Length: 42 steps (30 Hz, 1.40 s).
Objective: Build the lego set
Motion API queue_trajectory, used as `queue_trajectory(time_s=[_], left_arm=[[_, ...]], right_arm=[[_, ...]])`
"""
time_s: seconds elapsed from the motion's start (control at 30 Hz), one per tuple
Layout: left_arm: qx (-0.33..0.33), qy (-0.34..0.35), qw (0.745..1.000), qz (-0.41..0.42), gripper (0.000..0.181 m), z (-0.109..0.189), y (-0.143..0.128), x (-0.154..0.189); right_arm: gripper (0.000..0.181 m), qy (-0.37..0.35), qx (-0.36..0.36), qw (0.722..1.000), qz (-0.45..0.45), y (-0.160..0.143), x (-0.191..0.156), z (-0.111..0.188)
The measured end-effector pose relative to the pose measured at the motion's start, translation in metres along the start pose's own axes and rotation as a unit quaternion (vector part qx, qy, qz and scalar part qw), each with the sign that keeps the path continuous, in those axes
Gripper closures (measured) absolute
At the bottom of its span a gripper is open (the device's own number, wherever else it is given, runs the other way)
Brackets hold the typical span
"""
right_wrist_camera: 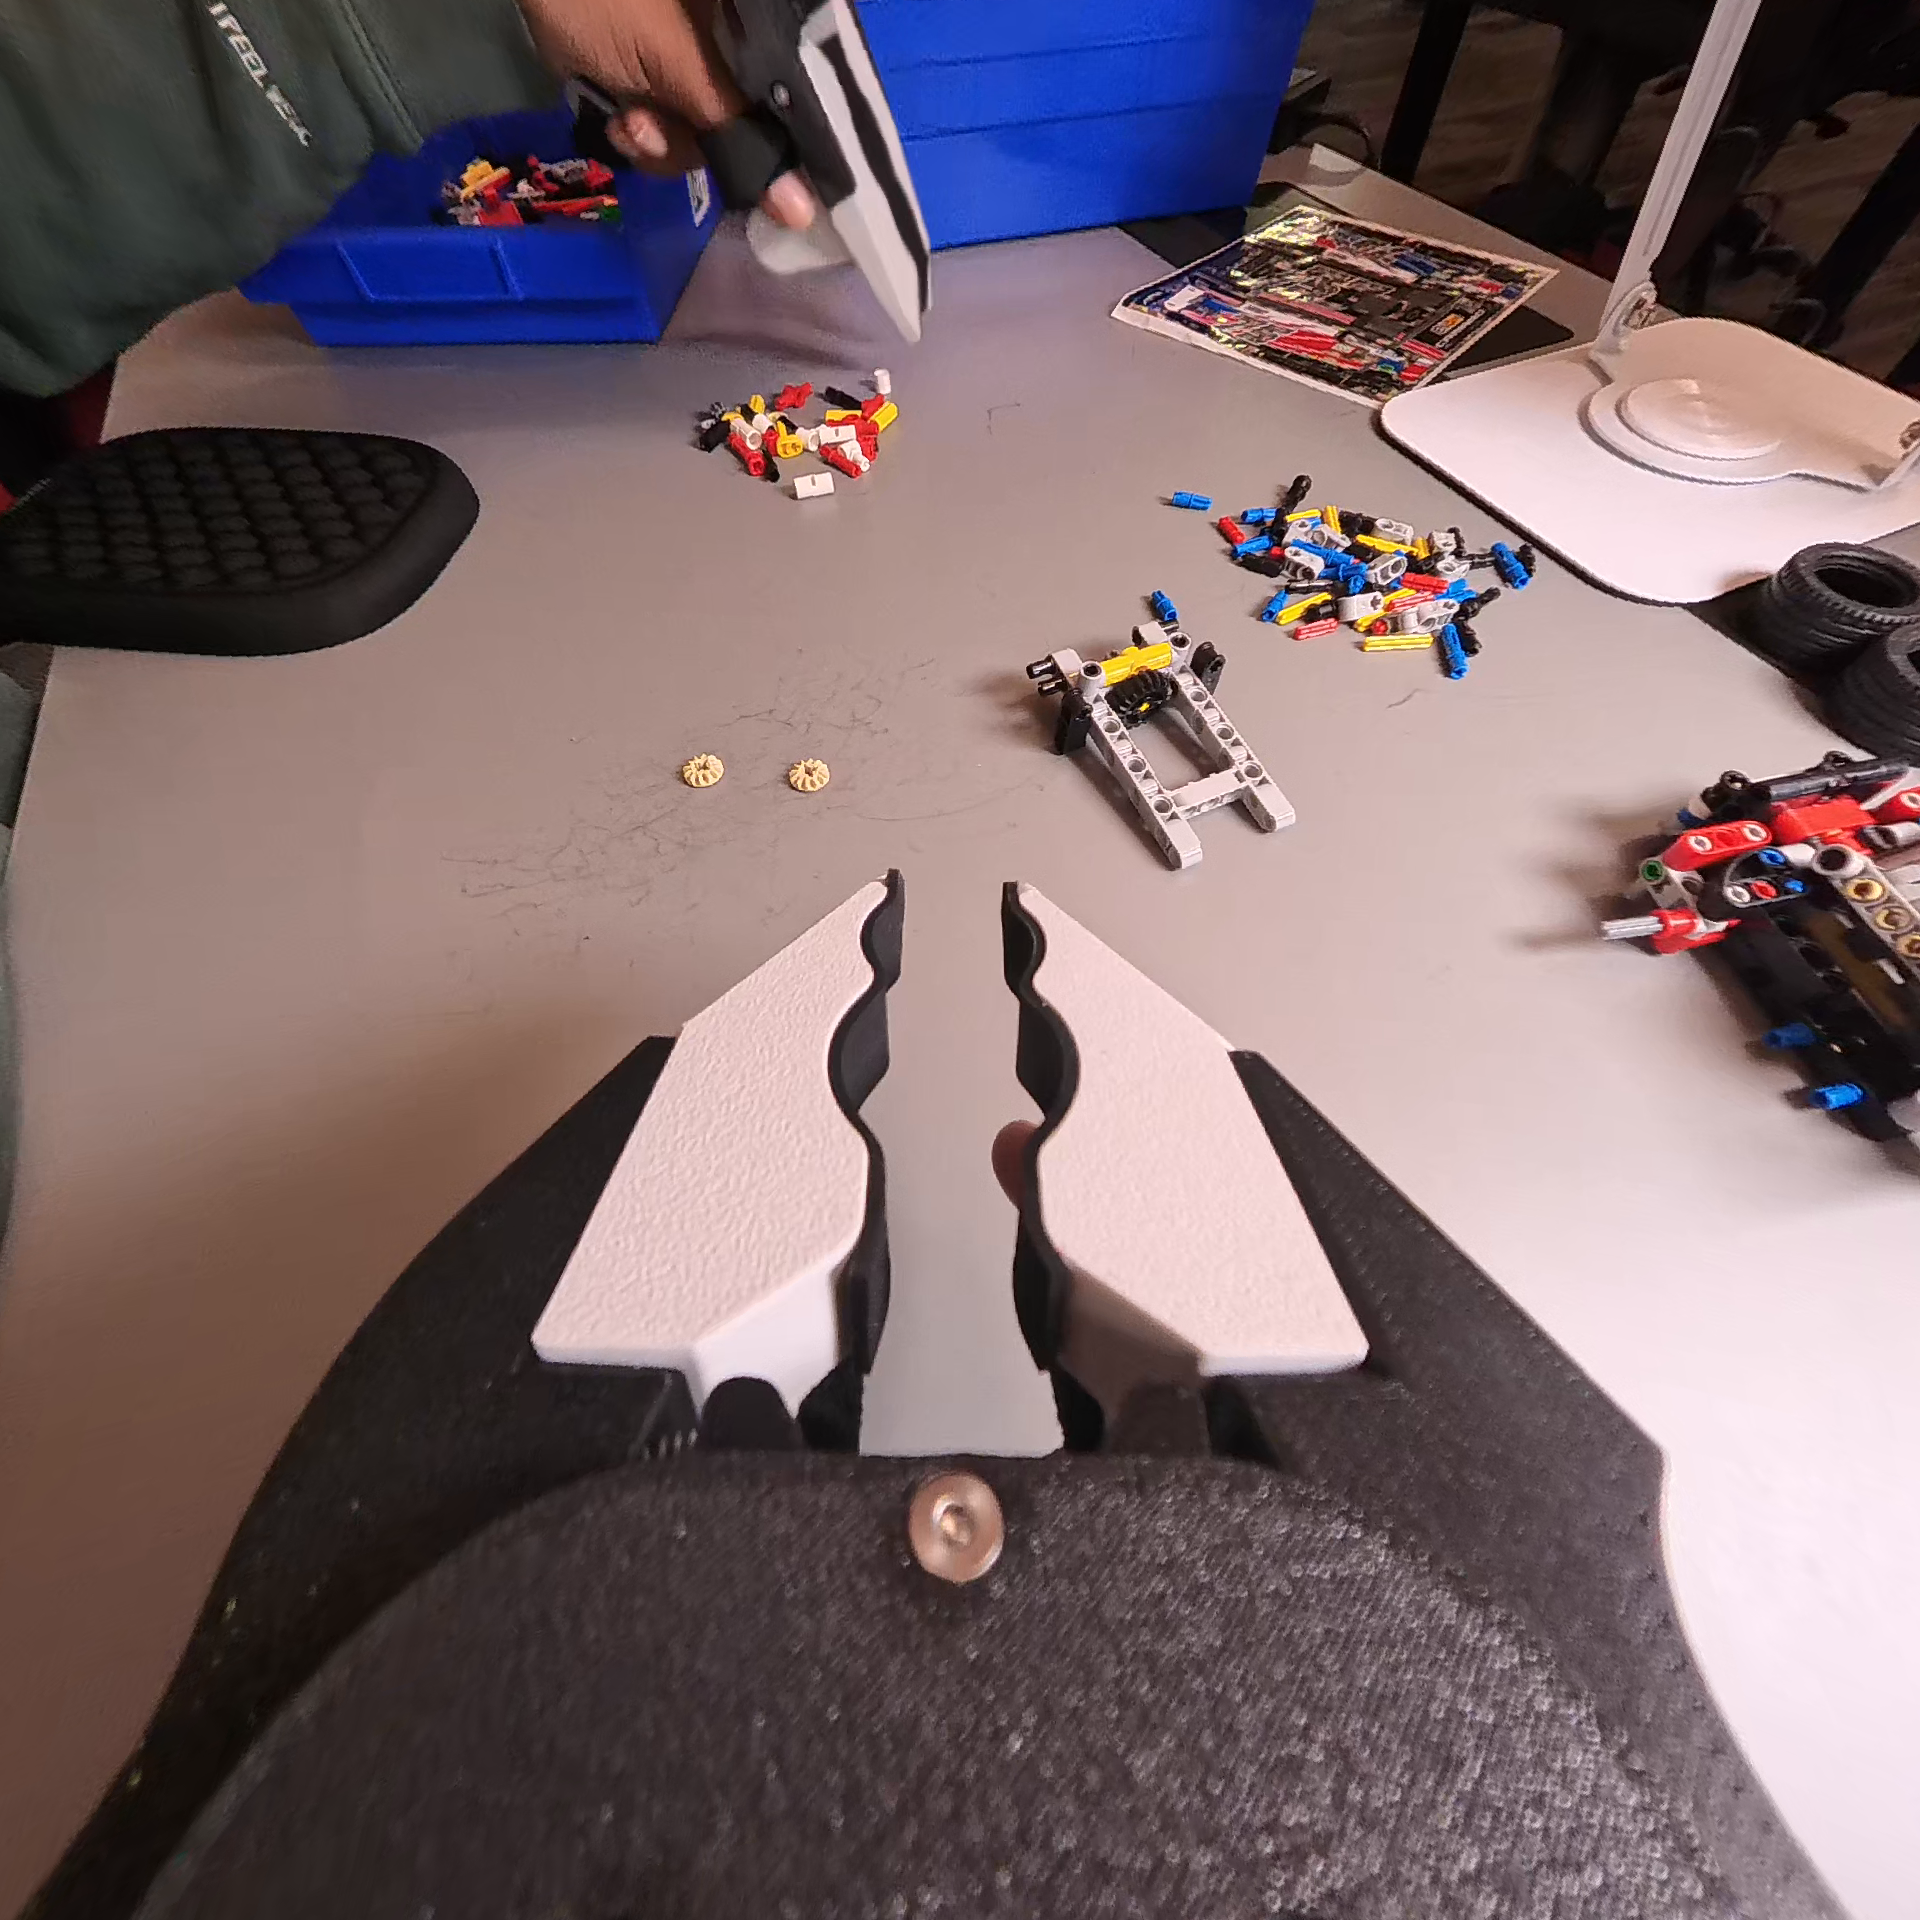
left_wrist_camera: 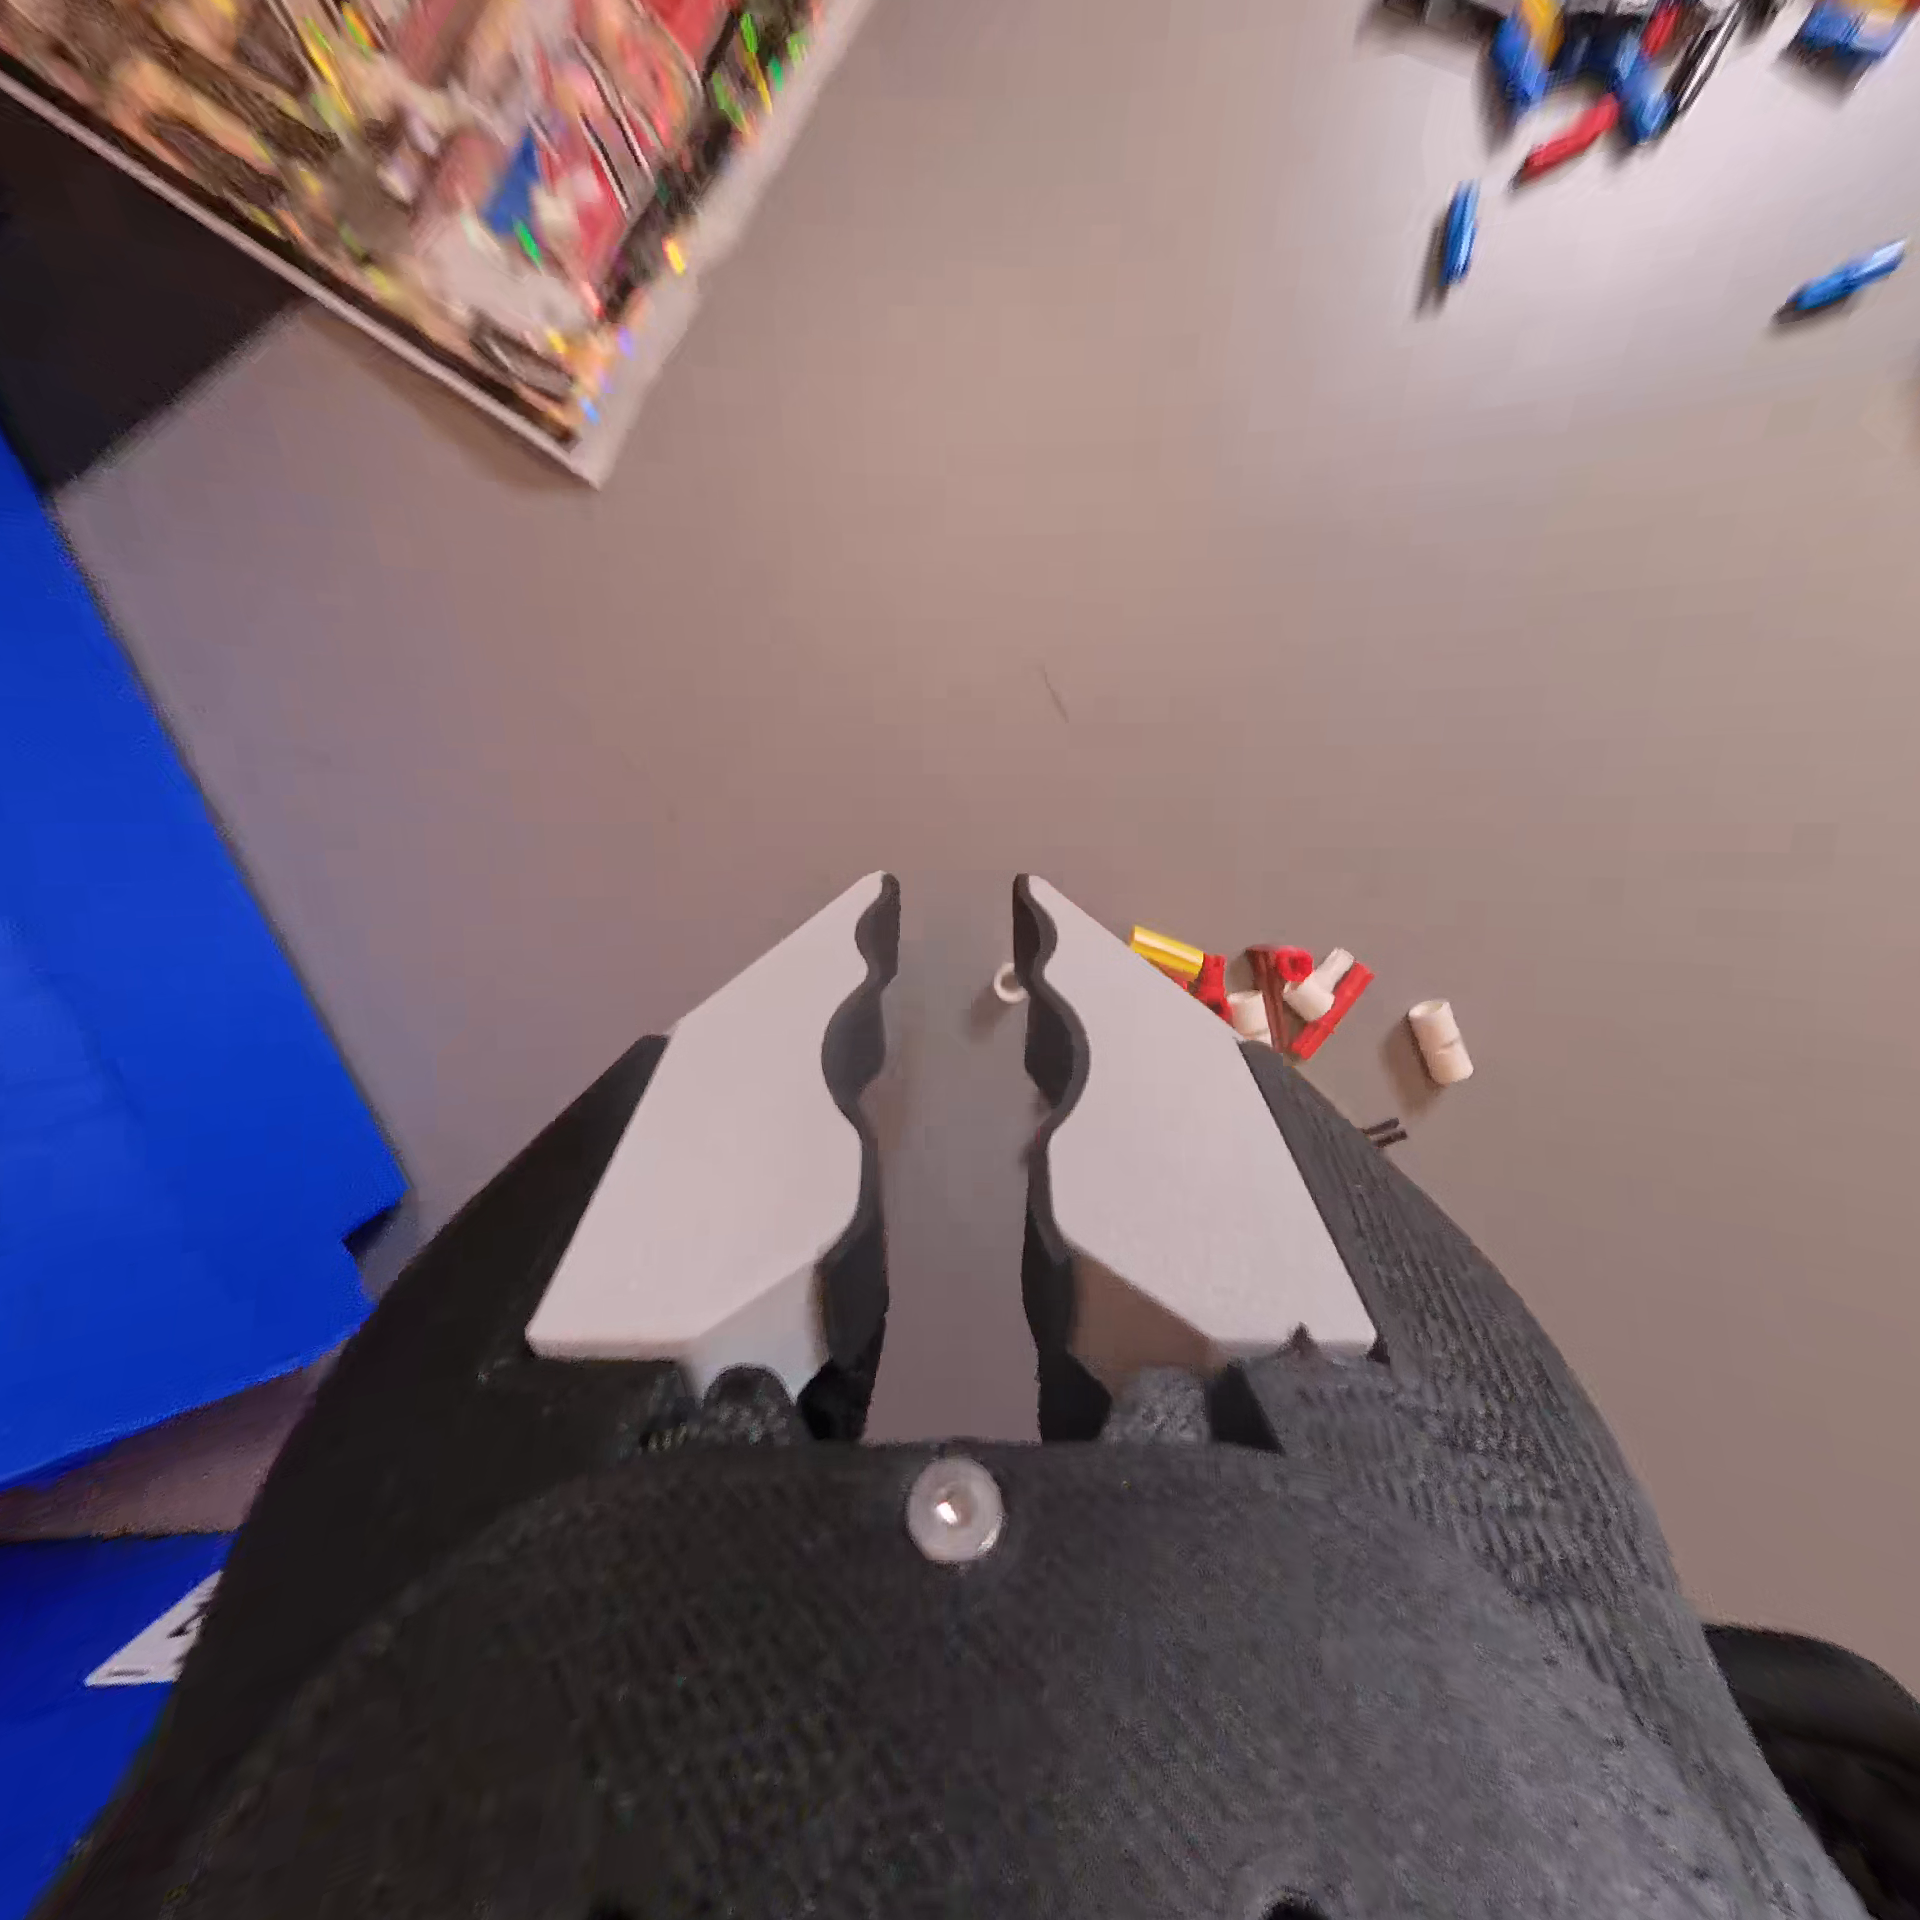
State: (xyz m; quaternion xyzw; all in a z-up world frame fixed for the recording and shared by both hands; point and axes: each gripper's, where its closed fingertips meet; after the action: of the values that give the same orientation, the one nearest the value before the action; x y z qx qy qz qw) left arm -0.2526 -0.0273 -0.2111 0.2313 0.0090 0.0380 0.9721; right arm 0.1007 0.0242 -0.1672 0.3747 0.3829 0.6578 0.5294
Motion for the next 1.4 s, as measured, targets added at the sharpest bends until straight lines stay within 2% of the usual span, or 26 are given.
queue_trajectory(time_s=[0.13, 0.27, 0.4, 0.53, 0.73, 0.93, 1.03, 1.13, 1.4], left_arm=[[0.15, 0.021, 0.988, -0.027, 0.163, 0.038, 0.044, 0.002], [0.306, 0.005, 0.951, -0.036, 0.161, 0.087, 0.072, 0.025], [0.403, -0.023, 0.915, -0.021, 0.155, 0.125, 0.073, 0.044], [0.454, -0.053, 0.89, 0.001, 0.151, 0.141, 0.057, 0.06], [0.482, -0.073, 0.873, 0.019, 0.149, 0.15, 0.025, 0.07], [0.511, -0.056, 0.855, 0.069, 0.154, 0.166, -0.009, 0.052], [0.497, -0.043, 0.862, 0.085, 0.157, 0.156, -0.029, 0.047], [0.469, -0.049, 0.877, 0.091, 0.158, 0.134, -0.043, 0.053], [0.361, 0.001, 0.932, 0.019, 0.158, 0.078, -0.054, 0.059]], right_arm=[[0.164, -0.007, 0.003, 1.0, -0.001, 0.0, 0.003, 0.001], [0.164, -0.021, 0.017, 1.0, -0.004, 0.004, 0.008, 0.003], [0.161, -0.037, 0.039, 0.999, -0.006, 0.01, 0.015, 0.006], [0.155, -0.054, 0.078, 0.995, -0.003, 0.02, 0.021, 0.012], [0.141, -0.116, 0.14, 0.983, -0.011, 0.033, 0.045, 0.028], [0.133, -0.149, 0.159, 0.975, -0.032, 0.032, 0.06, 0.032], [0.133, -0.155, 0.155, 0.975, -0.032, 0.028, 0.062, 0.03], [0.134, -0.16, 0.145, 0.976, -0.027, 0.024, 0.062, 0.025], [0.139, -0.173, 0.128, 0.976, -0.022, 0.014, 0.067, 0.018]])
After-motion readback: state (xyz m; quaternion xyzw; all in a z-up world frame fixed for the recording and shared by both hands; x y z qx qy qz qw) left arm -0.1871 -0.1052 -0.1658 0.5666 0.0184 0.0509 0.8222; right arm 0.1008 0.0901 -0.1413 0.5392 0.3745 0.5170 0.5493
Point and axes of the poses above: each gripper's, where its closed fingertips meet, z back along the fingers, y out of its top, x = y × z across the jaws, and after that the axes turned 7 degrees about z, right-handed
